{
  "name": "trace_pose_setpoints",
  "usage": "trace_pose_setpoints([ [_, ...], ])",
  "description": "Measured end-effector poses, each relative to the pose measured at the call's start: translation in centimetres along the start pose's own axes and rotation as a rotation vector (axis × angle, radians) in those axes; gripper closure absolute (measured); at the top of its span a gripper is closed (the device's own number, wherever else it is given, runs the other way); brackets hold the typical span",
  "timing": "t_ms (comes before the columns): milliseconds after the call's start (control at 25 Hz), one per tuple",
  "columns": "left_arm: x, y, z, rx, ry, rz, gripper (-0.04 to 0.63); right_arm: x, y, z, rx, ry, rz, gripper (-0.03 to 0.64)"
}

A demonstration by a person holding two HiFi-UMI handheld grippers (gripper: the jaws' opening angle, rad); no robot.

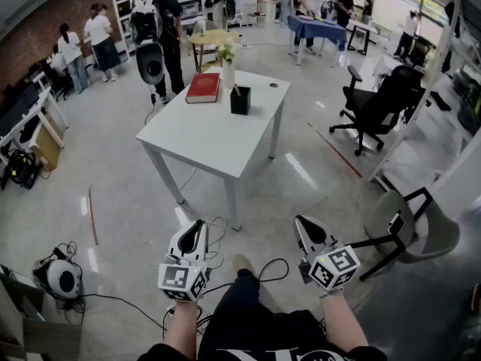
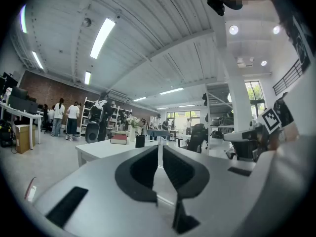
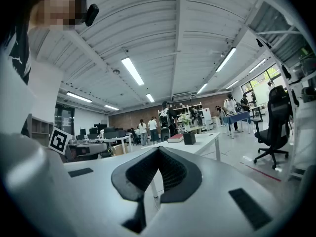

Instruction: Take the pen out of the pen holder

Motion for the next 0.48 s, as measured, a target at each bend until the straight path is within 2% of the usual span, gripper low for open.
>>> trace_pose_setpoints([
  [480,0.06,0.00,0.43,0.006,-0.009,0.013,0.563,-0.11,0.15,-0.45,-0.009,0.010,0.004,0.607],
])
Point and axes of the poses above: the fingertips, and each gripper's own axes: y forward along the fingers, z to its left, x out of its top, the point moved 4 cm from there along -y, backward along the fingers, and after that the axes turned 1 degree about x, right-handed, at the moved point
